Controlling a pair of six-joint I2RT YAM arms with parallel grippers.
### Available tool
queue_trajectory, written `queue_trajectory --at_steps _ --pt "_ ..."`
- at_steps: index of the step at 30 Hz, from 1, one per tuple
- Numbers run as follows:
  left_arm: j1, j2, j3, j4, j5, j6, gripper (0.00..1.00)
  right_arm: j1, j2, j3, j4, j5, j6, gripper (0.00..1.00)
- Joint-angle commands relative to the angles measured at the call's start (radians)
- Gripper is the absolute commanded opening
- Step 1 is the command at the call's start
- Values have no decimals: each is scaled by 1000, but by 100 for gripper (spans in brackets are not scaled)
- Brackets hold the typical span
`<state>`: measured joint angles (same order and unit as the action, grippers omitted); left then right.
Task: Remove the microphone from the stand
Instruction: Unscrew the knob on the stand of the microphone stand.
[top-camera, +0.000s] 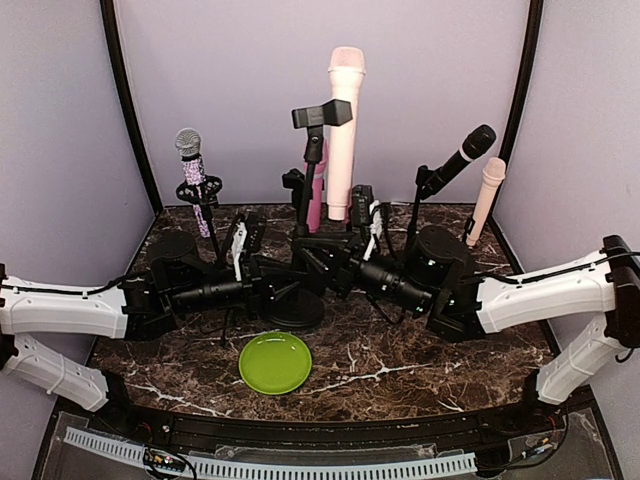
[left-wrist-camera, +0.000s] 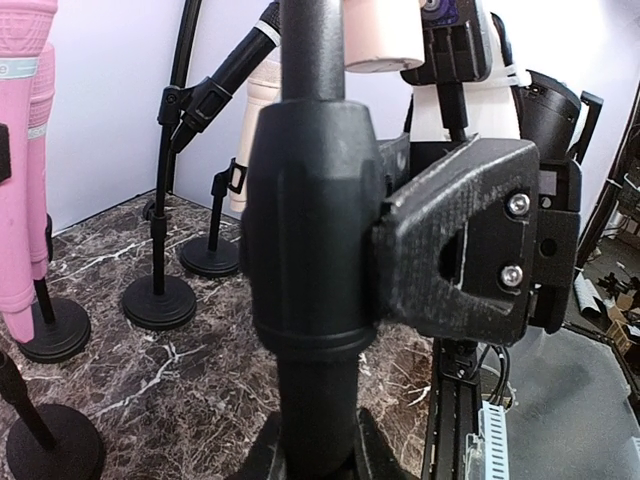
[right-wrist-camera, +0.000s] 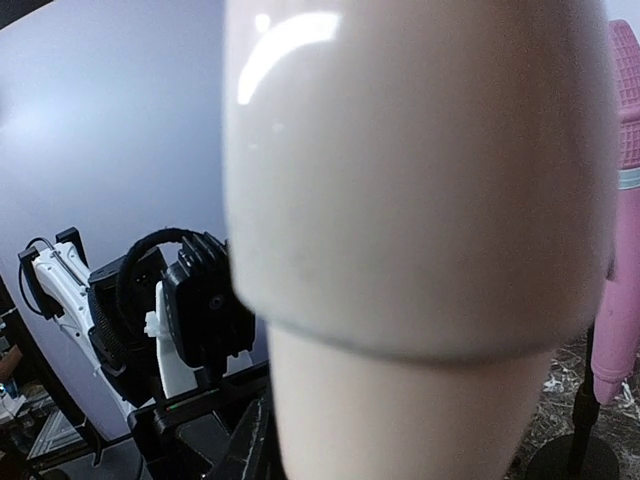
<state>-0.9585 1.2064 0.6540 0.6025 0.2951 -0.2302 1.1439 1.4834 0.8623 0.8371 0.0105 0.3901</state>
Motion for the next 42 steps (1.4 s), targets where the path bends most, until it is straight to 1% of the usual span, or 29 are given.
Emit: queue_trajectory --at_steps 1,6,12,19,23,26,29,34,37,40,42 --pt "-5 -11 55 120 135 5 0 -53 -47 -30 156 -168 60 5" --pt "-5 -5 79 131 232 -21 0 -124 -46 -30 249 -401 177 3" --pt "-6 13 114 132 350 -40 0 -144 -44 37 187 -606 201 3" --pt "-8 41 128 154 426 -70 0 -147 -7 85 192 -757 245 3" --pt "-9 43 127 159 427 -69 0 -150 15 102 208 -821 276 3" --pt "-10 35 117 158 403 -66 0 -153 20 100 212 -829 286 3" --pt "-11 25 109 155 370 -54 0 -164 11 82 221 -803 284 4" --pt "-11 -6 85 143 300 -23 0 -180 -14 48 221 -721 270 10" --pt "-11 -23 72 139 245 -13 0 -181 -29 23 192 -637 244 16" --pt "-11 -44 56 121 166 -11 0 -181 -49 -12 188 -556 216 28" --pt "-11 -60 44 110 78 -6 0 -180 -57 -30 167 -514 197 35"
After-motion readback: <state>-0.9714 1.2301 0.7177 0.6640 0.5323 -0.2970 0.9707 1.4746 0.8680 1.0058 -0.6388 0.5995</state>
